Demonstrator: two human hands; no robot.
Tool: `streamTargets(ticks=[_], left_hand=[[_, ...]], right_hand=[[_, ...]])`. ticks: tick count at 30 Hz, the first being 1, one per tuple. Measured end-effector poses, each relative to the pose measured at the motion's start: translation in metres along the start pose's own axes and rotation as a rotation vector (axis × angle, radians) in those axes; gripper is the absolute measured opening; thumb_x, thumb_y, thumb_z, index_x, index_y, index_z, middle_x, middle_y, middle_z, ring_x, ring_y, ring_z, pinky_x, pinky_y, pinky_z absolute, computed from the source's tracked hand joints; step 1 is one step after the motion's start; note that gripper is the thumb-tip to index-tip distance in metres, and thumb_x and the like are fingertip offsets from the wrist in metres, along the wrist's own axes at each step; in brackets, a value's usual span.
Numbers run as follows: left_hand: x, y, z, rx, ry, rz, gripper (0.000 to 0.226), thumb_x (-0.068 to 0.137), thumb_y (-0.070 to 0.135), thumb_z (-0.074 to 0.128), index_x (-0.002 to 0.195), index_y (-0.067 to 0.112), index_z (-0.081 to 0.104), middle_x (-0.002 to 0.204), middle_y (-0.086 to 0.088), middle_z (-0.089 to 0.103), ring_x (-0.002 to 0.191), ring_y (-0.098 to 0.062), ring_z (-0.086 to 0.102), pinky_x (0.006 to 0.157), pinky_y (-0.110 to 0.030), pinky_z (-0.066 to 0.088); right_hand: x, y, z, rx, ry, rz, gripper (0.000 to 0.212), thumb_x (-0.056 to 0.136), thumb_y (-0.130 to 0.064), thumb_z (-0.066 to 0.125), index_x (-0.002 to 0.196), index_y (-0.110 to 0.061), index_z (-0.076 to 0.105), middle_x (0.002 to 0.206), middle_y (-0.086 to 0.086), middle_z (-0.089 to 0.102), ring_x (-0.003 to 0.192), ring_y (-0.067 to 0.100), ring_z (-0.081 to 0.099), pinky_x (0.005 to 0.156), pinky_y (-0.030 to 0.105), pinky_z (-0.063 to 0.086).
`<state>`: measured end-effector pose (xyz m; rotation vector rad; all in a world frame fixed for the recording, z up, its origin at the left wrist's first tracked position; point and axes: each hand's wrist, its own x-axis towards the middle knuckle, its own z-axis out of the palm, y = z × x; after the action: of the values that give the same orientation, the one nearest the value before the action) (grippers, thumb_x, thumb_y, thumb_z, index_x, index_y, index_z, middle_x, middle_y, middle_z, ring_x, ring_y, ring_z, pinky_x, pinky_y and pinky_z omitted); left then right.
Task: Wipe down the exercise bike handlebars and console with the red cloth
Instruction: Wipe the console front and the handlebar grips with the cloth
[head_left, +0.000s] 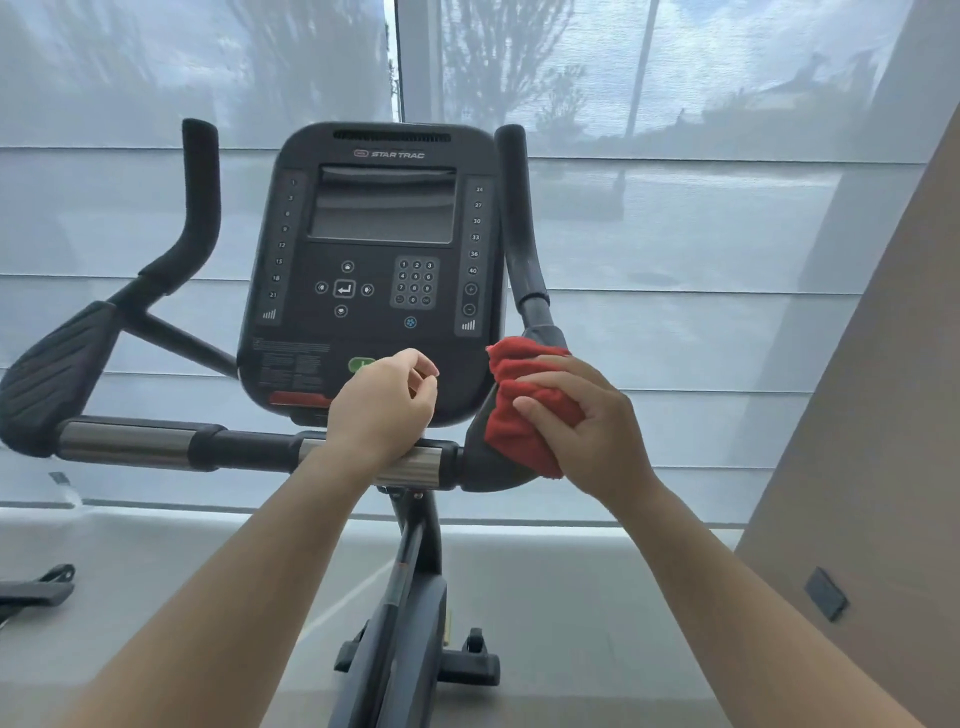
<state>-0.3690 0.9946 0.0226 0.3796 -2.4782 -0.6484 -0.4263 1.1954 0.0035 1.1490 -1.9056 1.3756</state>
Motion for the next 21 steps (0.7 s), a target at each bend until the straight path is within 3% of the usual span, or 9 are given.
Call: streamTargets(ticks=[4, 7, 10, 12, 13, 15, 17, 18, 21], left_hand=[[0.005, -0.002, -0.001, -0.056, -0.004, -0.034, 0.013, 0.089, 0.03, 0.047, 0.09, 0.03, 0.06, 0.076, 0.018, 0.059, 0.079, -0.012, 0.06, 0.073, -0.032, 0.049], [0.011, 0.002, -0.003, -0.058, -0.005, -0.008, 0.013, 0.089, 0.032, 0.047, 0.089, 0.03, 0.06, 0.077, 0.019, 0.059, 0.08, -0.013, 0.06, 0.074, -0.032, 0.049], [0.027, 0.017, -0.005, -0.074, 0.022, 0.054, 0.014, 0.089, 0.033, 0.047, 0.089, 0.03, 0.06, 0.077, 0.019, 0.059, 0.081, -0.013, 0.059, 0.075, -0.032, 0.049], [0.037, 0.027, -0.001, -0.106, 0.033, 0.094, 0.015, 0.089, 0.034, 0.047, 0.09, 0.029, 0.061, 0.076, 0.018, 0.059, 0.08, -0.014, 0.059, 0.074, -0.031, 0.048], [0.039, 0.03, 0.003, -0.12, 0.032, 0.107, 0.016, 0.089, 0.034, 0.047, 0.091, 0.028, 0.062, 0.077, 0.017, 0.059, 0.08, -0.014, 0.059, 0.074, -0.031, 0.048], [0.038, 0.025, 0.015, -0.137, -0.005, 0.11, 0.018, 0.091, 0.033, 0.046, 0.093, 0.025, 0.062, 0.082, 0.013, 0.062, 0.081, -0.015, 0.059, 0.075, -0.032, 0.048], [0.036, 0.015, 0.027, -0.148, -0.148, 0.065, 0.02, 0.093, 0.034, 0.045, 0.097, 0.023, 0.062, 0.089, 0.008, 0.064, 0.087, -0.016, 0.059, 0.079, -0.032, 0.046], [0.036, 0.012, 0.031, -0.157, -0.219, 0.041, 0.023, 0.094, 0.036, 0.044, 0.098, 0.022, 0.061, 0.091, 0.007, 0.064, 0.091, -0.016, 0.058, 0.08, -0.031, 0.044], [0.041, 0.01, 0.036, -0.18, -0.269, 0.047, 0.025, 0.095, 0.04, 0.042, 0.097, 0.022, 0.06, 0.092, 0.007, 0.065, 0.092, -0.015, 0.058, 0.079, -0.03, 0.041]], right_hand=[[0.005, 0.001, -0.001, 0.027, 0.051, 0.067, 0.009, 0.083, -0.017, 0.068, 0.092, -0.015, 0.072, 0.103, -0.007, 0.069, 0.105, 0.008, 0.061, 0.095, 0.026, 0.045], [0.023, 0.0, -0.006, 0.062, 0.199, 0.179, 0.007, 0.083, -0.017, 0.069, 0.088, -0.021, 0.071, 0.1, -0.007, 0.07, 0.098, 0.0, 0.062, 0.09, 0.016, 0.044], [0.047, 0.002, -0.013, 0.078, 0.337, 0.341, 0.005, 0.084, -0.028, 0.067, 0.088, -0.03, 0.069, 0.097, -0.014, 0.069, 0.093, 0.002, 0.063, 0.084, 0.031, 0.052], [0.055, 0.004, -0.011, 0.077, 0.317, 0.448, 0.005, 0.086, -0.037, 0.064, 0.089, -0.039, 0.067, 0.094, -0.027, 0.063, 0.095, 0.006, 0.063, 0.072, 0.036, 0.055], [0.054, 0.007, -0.009, 0.055, 0.265, 0.482, 0.008, 0.087, -0.038, 0.062, 0.093, -0.04, 0.066, 0.095, -0.031, 0.06, 0.098, 0.007, 0.062, 0.07, 0.032, 0.055], [0.044, 0.013, -0.001, 0.038, 0.149, 0.525, 0.02, 0.089, -0.037, 0.058, 0.108, -0.033, 0.065, 0.11, -0.026, 0.06, 0.111, 0.005, 0.056, 0.085, 0.022, 0.049], [0.033, 0.013, 0.003, 0.043, 0.118, 0.559, 0.029, 0.091, -0.036, 0.055, 0.118, -0.029, 0.062, 0.123, -0.018, 0.058, 0.117, 0.003, 0.05, 0.101, 0.023, 0.04], [0.029, 0.011, 0.003, 0.039, 0.126, 0.565, 0.029, 0.092, -0.036, 0.054, 0.119, -0.029, 0.061, 0.122, -0.017, 0.058, 0.116, 0.002, 0.05, 0.102, 0.023, 0.039], [0.015, 0.003, 0.001, -0.017, 0.144, 0.565, 0.027, 0.092, -0.038, 0.053, 0.116, -0.03, 0.061, 0.11, -0.014, 0.061, 0.108, 0.007, 0.055, 0.088, 0.015, 0.041]])
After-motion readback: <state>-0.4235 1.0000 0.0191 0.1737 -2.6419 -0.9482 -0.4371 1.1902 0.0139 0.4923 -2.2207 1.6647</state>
